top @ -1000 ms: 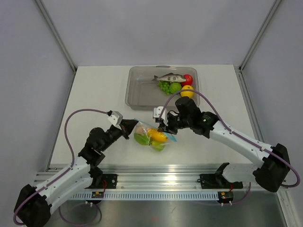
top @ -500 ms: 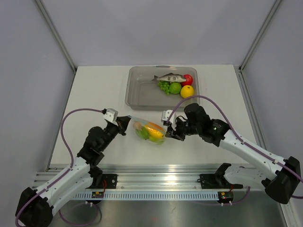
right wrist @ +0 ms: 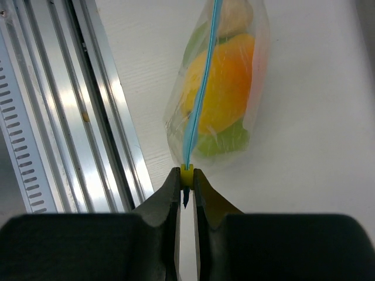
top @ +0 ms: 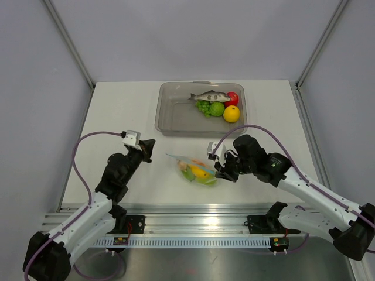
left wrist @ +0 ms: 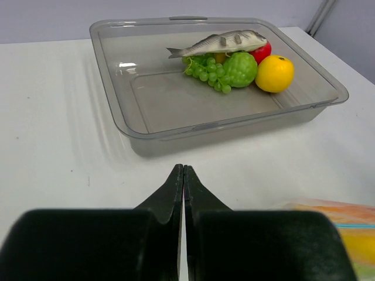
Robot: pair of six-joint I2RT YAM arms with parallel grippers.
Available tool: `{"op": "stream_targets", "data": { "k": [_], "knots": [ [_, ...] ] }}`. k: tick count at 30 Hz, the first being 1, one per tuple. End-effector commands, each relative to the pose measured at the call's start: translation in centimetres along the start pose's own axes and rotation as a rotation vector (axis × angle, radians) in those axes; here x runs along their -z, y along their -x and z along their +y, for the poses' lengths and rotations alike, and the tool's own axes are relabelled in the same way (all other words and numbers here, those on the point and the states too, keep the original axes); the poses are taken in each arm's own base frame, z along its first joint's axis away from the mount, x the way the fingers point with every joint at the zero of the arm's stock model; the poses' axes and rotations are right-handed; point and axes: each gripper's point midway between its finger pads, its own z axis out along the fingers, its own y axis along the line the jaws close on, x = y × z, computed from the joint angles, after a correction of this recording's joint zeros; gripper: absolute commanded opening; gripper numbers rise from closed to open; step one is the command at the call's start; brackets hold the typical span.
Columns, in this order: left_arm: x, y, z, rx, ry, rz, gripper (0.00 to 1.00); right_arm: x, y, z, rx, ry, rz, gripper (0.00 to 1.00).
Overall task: Place the food in the zip-top bag and seal the zipper
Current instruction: Zip the zipper food storage bag at the center of the board, then place the zipper food storage bag at the center of the board.
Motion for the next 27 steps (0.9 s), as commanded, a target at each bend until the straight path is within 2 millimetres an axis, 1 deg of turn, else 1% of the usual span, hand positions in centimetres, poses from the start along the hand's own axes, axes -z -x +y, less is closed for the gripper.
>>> {"op": "stream_targets", "data": {
  "k": [1,3,4,6,7,8,9,10,11,12,13,14,15,16,17,18,20,21,22,23,24,25,26,27],
  "knots": [
    [-0.8,3.6,-1.9,0.026,-0.088,-0.094,0.00,0.6,0.8,-0.9,-0.019,-0.055,-0.033,0.00],
    [-1.1,3.5,-2.6,0.042,-0.124,-0.082,0.00,0.3,1.0,-1.2,-0.018,-0.070,-0.040,0.00],
    [-1.3,3.5,-2.9,0.046,-0.134,-0.078,0.00,0.0,1.1,-2.1,-0.020,-0.106,-0.037,0.00],
    [-1.5,3.5,-3.2,0.052,-0.150,-0.069,0.00,-0.2,1.5,-3.1,-0.009,-0.147,-0.037,0.00],
    [-1.9,3.5,-3.2,0.054,-0.149,-0.062,0.00,-0.3,1.6,-4.6,-0.007,-0.217,-0.029,0.00],
    [-2.0,3.5,-3.2,0.052,-0.149,-0.062,0.00,-0.4,1.7,-5.4,0.010,-0.251,-0.025,0.00],
    [-2.5,3.7,-3.2,0.048,-0.143,-0.059,0.00,-0.4,2.3,-7.0,0.022,-0.318,-0.033,0.00],
    [-2.7,3.8,-3.1,0.048,-0.138,-0.058,0.00,-0.5,2.7,-7.6,0.033,-0.345,-0.038,0.00],
    [-2.9,4.1,-3.1,0.045,-0.136,-0.062,0.00,-0.2,3.5,-8.8,0.047,-0.382,-0.053,0.00],
    [-3.2,4.5,-3.0,0.044,-0.131,-0.069,0.00,0.0,4.5,-9.8,0.056,-0.414,-0.083,0.00],
    [-3.5,4.8,-3.0,0.042,-0.127,-0.073,0.00,-0.3,4.7,-10.8,0.050,-0.431,-0.079,0.00],
    [-4.0,5.9,-3.0,0.033,-0.120,-0.089,0.00,0.5,5.7,-12.2,0.044,-0.466,-0.102,0.00],
    [-4.3,6.3,-2.9,0.026,-0.109,-0.088,0.00,0.8,6.4,-13.1,0.042,-0.486,-0.118,0.00],
    [-4.5,6.8,-2.8,0.020,-0.101,-0.092,0.00,0.7,6.6,-13.9,0.038,-0.500,-0.115,0.00],
    [-5.0,8.5,-2.9,0.004,-0.097,-0.116,0.00,1.3,7.5,-14.5,0.048,-0.519,-0.134,0.00],
    [-5.1,8.7,-2.7,-0.005,-0.084,-0.110,0.00,1.8,7.7,-15.3,0.048,-0.541,-0.140,0.00],
    [-5.2,10.2,-2.6,-0.029,-0.072,-0.128,0.00,2.5,8.1,-16.1,0.063,-0.574,-0.140,0.00],
    [-5.1,11.5,-2.4,-0.035,-0.054,-0.143,0.00,3.1,8.3,-16.2,0.068,-0.586,-0.146,0.00],
    [-4.9,12.1,-2.5,-0.038,-0.053,-0.153,0.00,3.2,8.4,-15.7,0.081,-0.566,-0.154,0.00],
    [-4.8,12.6,-2.6,-0.047,-0.056,-0.160,0.00,3.0,8.1,-15.2,0.090,-0.542,-0.156,0.00],
    [-4.4,13.5,-2.8,-0.050,-0.062,-0.180,0.00,3.6,8.4,-14.4,0.095,-0.527,-0.184,0.00],
    [-4.2,13.7,-2.9,-0.055,-0.066,-0.181,0.00,3.2,8.4,-13.1,0.100,-0.464,-0.205,0.01],
    [-3.9,13.9,-3.0,-0.060,-0.071,-0.183,0.00,2.5,7.4,-12.0,0.069,-0.415,-0.203,0.04],
    [-3.6,13.8,-2.9,-0.060,-0.067,-0.178,0.00,2.5,6.8,-10.8,0.048,-0.373,-0.202,0.07]
  ]
}}
